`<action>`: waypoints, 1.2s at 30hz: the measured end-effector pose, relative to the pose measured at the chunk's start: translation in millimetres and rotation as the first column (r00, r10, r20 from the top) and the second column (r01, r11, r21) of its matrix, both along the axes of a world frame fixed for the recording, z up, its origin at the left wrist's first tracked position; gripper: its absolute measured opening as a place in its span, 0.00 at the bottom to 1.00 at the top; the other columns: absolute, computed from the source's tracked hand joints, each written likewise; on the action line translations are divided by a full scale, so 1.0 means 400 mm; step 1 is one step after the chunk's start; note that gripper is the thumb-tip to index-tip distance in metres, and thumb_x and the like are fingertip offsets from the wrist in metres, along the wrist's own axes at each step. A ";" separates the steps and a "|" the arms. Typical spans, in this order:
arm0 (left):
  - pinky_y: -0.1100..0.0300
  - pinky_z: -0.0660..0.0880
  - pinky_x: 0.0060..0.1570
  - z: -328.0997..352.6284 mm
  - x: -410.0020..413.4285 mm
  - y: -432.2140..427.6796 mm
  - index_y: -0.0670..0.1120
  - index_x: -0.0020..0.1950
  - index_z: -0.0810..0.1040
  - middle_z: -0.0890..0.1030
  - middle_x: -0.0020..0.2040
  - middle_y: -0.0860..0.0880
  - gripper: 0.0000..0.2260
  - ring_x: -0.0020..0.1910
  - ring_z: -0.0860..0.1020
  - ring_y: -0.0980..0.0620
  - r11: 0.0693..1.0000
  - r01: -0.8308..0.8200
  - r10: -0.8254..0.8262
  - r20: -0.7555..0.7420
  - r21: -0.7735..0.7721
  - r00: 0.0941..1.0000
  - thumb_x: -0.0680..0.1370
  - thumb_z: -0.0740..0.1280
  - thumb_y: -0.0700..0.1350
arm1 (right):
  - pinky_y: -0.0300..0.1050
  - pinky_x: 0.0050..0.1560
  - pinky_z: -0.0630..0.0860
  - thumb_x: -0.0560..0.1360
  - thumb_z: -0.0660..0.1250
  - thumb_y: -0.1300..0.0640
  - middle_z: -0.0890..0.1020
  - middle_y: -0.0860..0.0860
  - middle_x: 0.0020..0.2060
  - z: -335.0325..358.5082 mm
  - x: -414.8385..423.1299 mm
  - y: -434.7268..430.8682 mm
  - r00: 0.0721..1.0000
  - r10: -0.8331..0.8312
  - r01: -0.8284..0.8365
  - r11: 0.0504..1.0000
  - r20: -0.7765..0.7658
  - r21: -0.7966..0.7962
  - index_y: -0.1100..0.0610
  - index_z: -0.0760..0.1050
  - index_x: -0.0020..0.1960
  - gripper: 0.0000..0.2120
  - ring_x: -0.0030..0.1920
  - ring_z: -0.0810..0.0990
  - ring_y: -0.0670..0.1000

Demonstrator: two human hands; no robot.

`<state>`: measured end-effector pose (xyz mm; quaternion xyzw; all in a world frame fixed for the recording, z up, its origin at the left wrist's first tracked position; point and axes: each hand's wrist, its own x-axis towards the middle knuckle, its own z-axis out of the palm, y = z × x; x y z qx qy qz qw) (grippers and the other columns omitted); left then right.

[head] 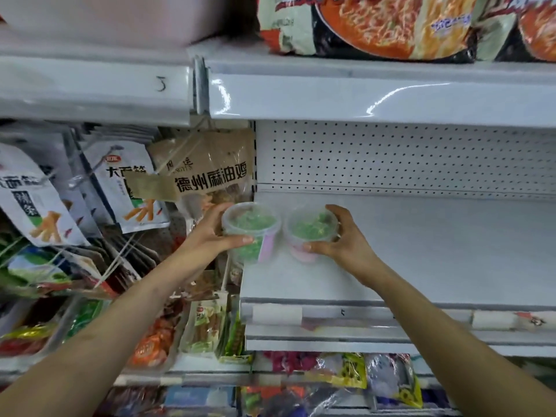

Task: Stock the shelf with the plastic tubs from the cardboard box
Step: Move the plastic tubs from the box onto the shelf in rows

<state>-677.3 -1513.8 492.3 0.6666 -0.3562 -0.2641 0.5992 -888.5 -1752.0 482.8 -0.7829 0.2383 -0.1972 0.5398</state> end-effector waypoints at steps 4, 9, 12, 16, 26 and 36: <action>0.43 0.72 0.72 -0.010 0.011 -0.015 0.57 0.71 0.74 0.77 0.69 0.49 0.40 0.70 0.75 0.50 0.999 0.032 -0.031 -0.019 0.010 0.999 0.62 0.85 0.58 | 0.37 0.59 0.76 0.62 0.86 0.43 0.74 0.44 0.69 -0.021 -0.019 -0.026 0.998 0.030 -0.030 1.000 -0.050 0.002 0.43 0.61 0.78 0.51 0.65 0.77 0.43; 0.44 0.73 0.71 -0.022 0.013 -0.014 0.55 0.71 0.74 0.77 0.69 0.49 0.37 0.69 0.76 0.50 0.999 0.042 -0.042 -0.038 0.004 0.998 0.65 0.83 0.53 | 0.40 0.69 0.72 0.60 0.83 0.35 0.66 0.44 0.75 -0.032 -0.043 -0.049 0.995 0.072 -0.074 0.997 -0.068 -0.021 0.45 0.58 0.81 0.58 0.73 0.70 0.44; 0.44 0.73 0.71 -0.025 0.015 -0.016 0.53 0.72 0.74 0.76 0.69 0.47 0.38 0.69 0.76 0.48 1.000 0.025 -0.026 -0.051 -0.018 0.998 0.64 0.84 0.52 | 0.41 0.69 0.73 0.64 0.84 0.39 0.65 0.44 0.72 -0.020 -0.036 -0.064 0.991 0.094 -0.104 0.989 -0.094 -0.107 0.48 0.60 0.81 0.54 0.72 0.70 0.42; 0.45 0.74 0.71 -0.026 0.009 -0.007 0.54 0.71 0.74 0.77 0.68 0.49 0.37 0.68 0.77 0.50 0.999 -0.015 0.012 -0.067 -0.036 0.998 0.64 0.83 0.51 | 0.44 0.70 0.75 0.65 0.84 0.41 0.67 0.43 0.70 -0.012 -0.006 -0.074 0.986 0.122 -0.139 0.978 -0.113 -0.158 0.50 0.65 0.79 0.50 0.70 0.72 0.42; 0.40 0.72 0.71 -0.011 0.009 0.044 0.57 0.71 0.74 0.76 0.69 0.51 0.36 0.70 0.75 0.50 0.992 -0.107 0.102 -0.069 -0.063 0.992 0.64 0.83 0.52 | 0.33 0.59 0.72 0.66 0.85 0.48 0.68 0.47 0.72 0.001 0.114 -0.113 0.979 0.158 -0.170 0.981 -0.128 -0.091 0.48 0.64 0.79 0.48 0.69 0.73 0.48; 0.40 0.76 0.67 0.010 0.005 0.056 0.52 0.72 0.73 0.79 0.66 0.50 0.37 0.68 0.78 0.48 0.988 -0.121 0.114 -0.077 -0.094 0.990 0.66 0.82 0.49 | 0.43 0.58 0.76 0.64 0.85 0.54 0.80 0.48 0.64 0.012 0.261 -0.136 0.990 0.121 -0.124 0.992 -0.068 -0.037 0.51 0.73 0.70 0.38 0.64 0.78 0.49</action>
